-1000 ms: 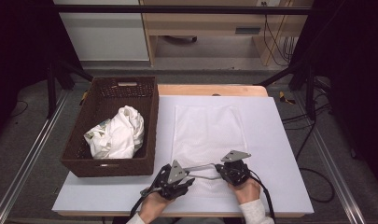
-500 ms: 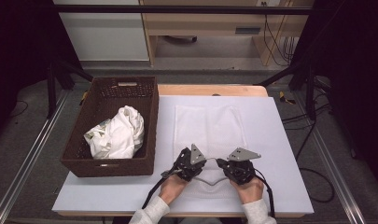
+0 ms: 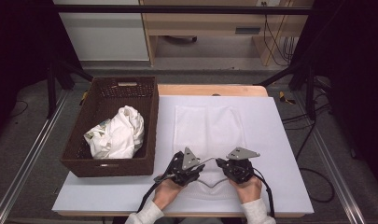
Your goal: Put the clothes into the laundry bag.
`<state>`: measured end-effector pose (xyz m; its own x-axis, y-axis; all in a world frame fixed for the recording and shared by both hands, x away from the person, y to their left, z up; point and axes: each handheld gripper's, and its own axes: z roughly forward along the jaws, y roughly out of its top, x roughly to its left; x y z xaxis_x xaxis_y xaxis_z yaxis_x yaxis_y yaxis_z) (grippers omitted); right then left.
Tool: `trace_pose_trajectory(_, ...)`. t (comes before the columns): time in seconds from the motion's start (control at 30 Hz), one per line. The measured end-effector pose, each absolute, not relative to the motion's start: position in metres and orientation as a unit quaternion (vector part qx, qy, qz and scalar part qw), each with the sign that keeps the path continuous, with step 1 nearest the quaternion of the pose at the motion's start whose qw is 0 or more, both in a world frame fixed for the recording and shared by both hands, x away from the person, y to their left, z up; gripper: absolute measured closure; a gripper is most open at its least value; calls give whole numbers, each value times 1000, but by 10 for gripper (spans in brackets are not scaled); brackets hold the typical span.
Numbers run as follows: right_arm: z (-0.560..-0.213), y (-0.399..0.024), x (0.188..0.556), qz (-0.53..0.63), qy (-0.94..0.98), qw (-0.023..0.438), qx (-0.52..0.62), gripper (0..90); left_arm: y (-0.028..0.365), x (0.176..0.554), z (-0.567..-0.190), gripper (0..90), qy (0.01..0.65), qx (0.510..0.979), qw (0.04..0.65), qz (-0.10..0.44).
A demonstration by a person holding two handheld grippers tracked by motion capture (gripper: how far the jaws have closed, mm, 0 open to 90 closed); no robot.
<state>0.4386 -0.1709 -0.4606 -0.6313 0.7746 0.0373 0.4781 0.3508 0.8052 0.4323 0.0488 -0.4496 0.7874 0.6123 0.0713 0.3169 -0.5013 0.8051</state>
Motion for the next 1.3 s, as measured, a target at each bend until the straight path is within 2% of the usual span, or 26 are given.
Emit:
trace_pose_trajectory(0.17, -458, -172, 438, 428, 793, 177, 396, 887, 70, 405, -444, 690, 269, 845, 428, 175)
trace_pose_trajectory(0.2, -456, -172, 437, 431, 790, 182, 398, 887, 78, 395, -449, 757, 269, 849, 425, 163)
trace_pose_trajectory(0.27, -455, -172, 437, 432, 788, 185, 397, 887, 81, 391, -454, 782, 270, 852, 421, 155)
trace_pose_trajectory(0.3, -452, -171, 437, 439, 783, 191, 397, 887, 84, 386, -461, 853, 271, 856, 415, 149)
trace_pose_trajectory(0.37, -450, -171, 437, 441, 781, 194, 396, 887, 86, 385, -465, 885, 273, 856, 414, 144)
trace_pose_trajectory(0.6, -435, -171, 439, 471, 760, 212, 394, 888, 86, 387, -486, 888, 279, 863, 403, 122)
trace_pose_trajectory(0.97, -418, -173, 432, 511, 729, 249, 381, 888, 85, 386, -488, 887, 278, 861, 407, 127)
trace_pose_trajectory(1.1, -418, -172, 431, 510, 731, 251, 378, 887, 85, 386, -487, 870, 277, 859, 411, 127)
trace_pose_trajectory(1.13, -419, -171, 431, 505, 734, 251, 379, 887, 86, 386, -486, 824, 276, 859, 413, 127)
trace_pose_trajectory(1.17, -419, -171, 431, 505, 734, 251, 379, 887, 87, 386, -484, 824, 275, 858, 415, 124)
trace_pose_trajectory(1.3, -423, -171, 432, 496, 741, 245, 380, 886, 102, 383, -460, 629, 284, 838, 447, 131)
